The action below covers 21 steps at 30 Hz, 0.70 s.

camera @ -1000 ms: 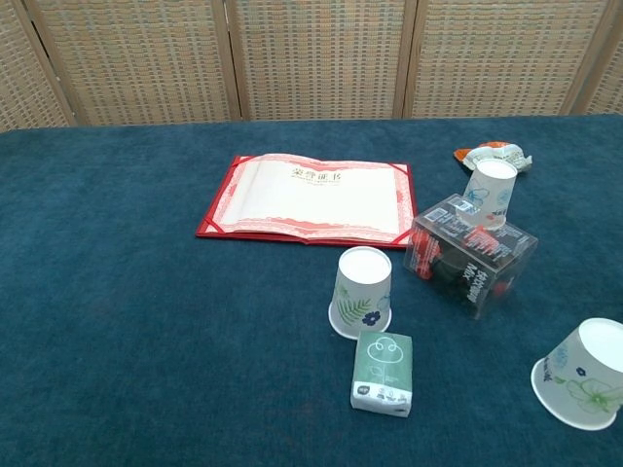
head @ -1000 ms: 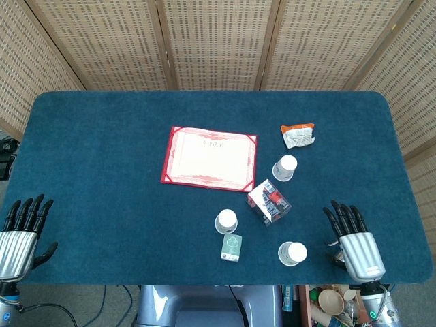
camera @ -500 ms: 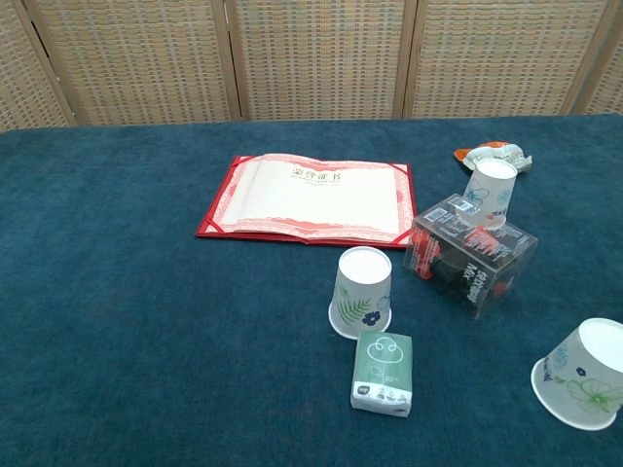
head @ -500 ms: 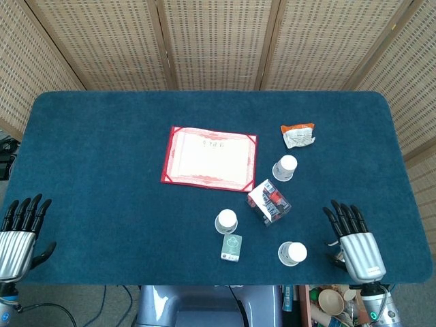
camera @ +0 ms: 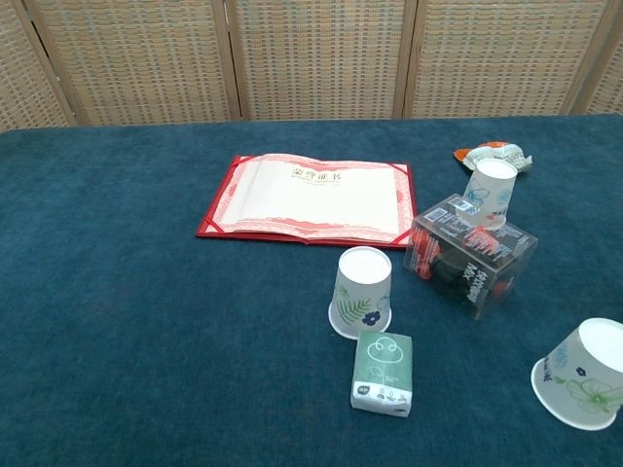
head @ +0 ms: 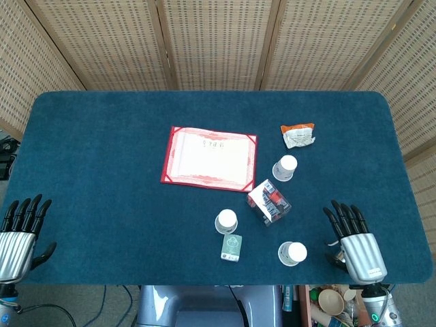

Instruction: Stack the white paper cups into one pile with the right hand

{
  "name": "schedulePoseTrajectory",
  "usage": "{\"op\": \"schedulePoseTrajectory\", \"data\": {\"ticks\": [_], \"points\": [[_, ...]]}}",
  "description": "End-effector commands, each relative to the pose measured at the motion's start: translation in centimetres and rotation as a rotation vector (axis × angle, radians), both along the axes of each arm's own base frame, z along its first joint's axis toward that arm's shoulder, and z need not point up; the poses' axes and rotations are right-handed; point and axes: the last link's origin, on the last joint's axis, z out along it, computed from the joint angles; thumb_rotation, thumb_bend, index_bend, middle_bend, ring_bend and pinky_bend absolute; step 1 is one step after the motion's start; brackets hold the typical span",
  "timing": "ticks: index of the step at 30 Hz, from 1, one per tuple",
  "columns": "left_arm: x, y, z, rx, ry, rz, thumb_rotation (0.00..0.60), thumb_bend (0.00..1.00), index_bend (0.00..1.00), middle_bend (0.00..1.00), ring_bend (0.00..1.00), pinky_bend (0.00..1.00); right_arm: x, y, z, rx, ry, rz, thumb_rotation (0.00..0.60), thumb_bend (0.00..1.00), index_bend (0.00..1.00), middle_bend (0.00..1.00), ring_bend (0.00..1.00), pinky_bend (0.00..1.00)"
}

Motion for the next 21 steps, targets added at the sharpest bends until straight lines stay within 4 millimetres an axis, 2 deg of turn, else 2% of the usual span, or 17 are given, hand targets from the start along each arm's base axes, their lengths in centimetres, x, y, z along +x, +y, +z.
{"op": "schedulePoseTrajectory", "data": {"ticks": [1,5,8,21], "points": [[0.0,0.0,0.0,0.0,-0.001,0.001,0.6,0.27,0.0,0.0,0.0,0.0,0.3,0.0,0.0,0.005,-0.021,0.01,0.6,0.09,0.04,0.0,0.0,0.0],[0.0,0.0,0.2,0.006,-0.008,0.001,0.6,0.27,0.0,0.0,0.0,0.0,0.7,0.2,0.1,0.022,-0.072,0.017,0.6,0.09,0.19,0.0,0.0,0.0],[0.0,0.0,0.3,0.007,-0.011,0.001,0.6,0.27,0.0,0.0,0.0,0.0,1.1,0.3,0.2,0.054,-0.094,0.007,0.6,0.09,0.24,0.0,0.0,0.0],[0.1,-0.2,0.7,0.01,-0.022,-0.008,0.6,0.27,0.0,0.0,0.0,0.0,4.9,0.8,-0.1,0.201,-0.112,0.008,0.6,0.09,0.29,0.0,0.0,0.0]]}}
